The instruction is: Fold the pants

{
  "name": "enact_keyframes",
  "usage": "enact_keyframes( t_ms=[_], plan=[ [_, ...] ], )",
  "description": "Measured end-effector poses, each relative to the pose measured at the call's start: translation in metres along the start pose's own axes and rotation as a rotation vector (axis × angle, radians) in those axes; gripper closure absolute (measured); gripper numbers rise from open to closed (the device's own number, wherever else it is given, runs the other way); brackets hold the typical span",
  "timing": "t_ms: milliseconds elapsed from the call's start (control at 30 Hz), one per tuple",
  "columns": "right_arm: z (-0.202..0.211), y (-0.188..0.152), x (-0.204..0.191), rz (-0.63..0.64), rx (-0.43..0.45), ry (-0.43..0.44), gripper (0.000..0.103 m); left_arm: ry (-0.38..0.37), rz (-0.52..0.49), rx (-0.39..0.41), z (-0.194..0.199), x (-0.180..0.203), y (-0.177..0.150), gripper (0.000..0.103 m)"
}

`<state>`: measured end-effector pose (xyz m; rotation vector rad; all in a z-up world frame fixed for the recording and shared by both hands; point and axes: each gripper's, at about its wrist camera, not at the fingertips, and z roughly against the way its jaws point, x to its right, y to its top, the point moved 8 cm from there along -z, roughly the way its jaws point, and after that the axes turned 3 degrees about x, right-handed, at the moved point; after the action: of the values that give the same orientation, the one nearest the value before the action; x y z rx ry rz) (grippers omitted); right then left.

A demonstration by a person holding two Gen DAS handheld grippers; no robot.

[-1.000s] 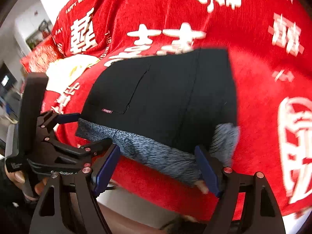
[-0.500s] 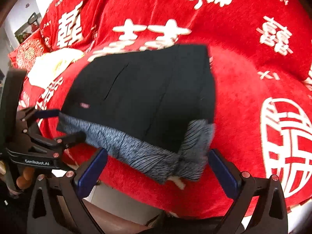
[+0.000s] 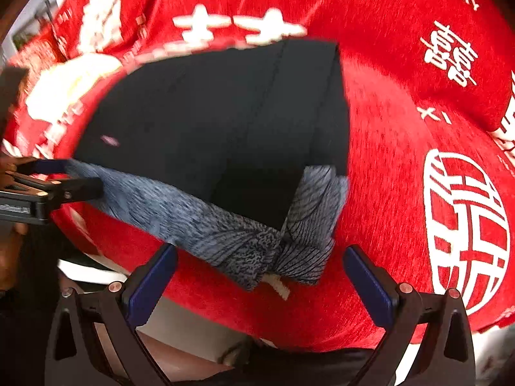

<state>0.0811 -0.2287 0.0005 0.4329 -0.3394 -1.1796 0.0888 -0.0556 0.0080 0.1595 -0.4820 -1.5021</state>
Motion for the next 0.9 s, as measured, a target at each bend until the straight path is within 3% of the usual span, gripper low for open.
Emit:
enact_keyframes(
  t_ms=[100,267,367,467,667,733,800,867,900],
  plan=[
    [0.015,0.016,0.025,-0.082,0.047,0.030,0.000,-0.014,-0.013,0.029,0.007,-0.001,0.016,0.001],
    [0.014,0.022,0.079,-0.304,0.061,0.097,0.000,-0.066,0.046,-0.010,-0.003,-0.018,0.033,0.001],
    [0.010,0.023,0.091,-0.384,0.058,0.148,0.000,-0.106,0.094,-0.041,-0.013,-0.023,0.036,0.001],
    [-0.002,0.029,0.086,-0.441,0.035,0.210,0.000,-0.130,0.111,-0.082,-0.021,-0.016,0.033,0.001],
    [-0.050,0.039,0.057,-0.456,-0.044,0.307,0.000,-0.124,0.124,-0.091,-0.036,-0.011,0.032,0.000],
    [-0.050,0.044,0.057,-0.465,-0.001,0.322,0.000,-0.154,0.126,-0.100,-0.038,-0.012,0.032,0.000],
    [-0.050,0.045,0.055,-0.458,-0.007,0.330,0.000,-0.167,0.125,-0.106,-0.040,-0.013,0.031,0.000],
    [-0.047,0.048,0.042,-0.440,-0.014,0.413,0.000,-0.159,0.129,-0.101,-0.042,-0.012,0.033,0.000],
    [-0.047,0.048,0.039,-0.418,-0.011,0.393,0.000,-0.152,0.130,-0.099,-0.042,-0.011,0.033,0.000]
  ],
)
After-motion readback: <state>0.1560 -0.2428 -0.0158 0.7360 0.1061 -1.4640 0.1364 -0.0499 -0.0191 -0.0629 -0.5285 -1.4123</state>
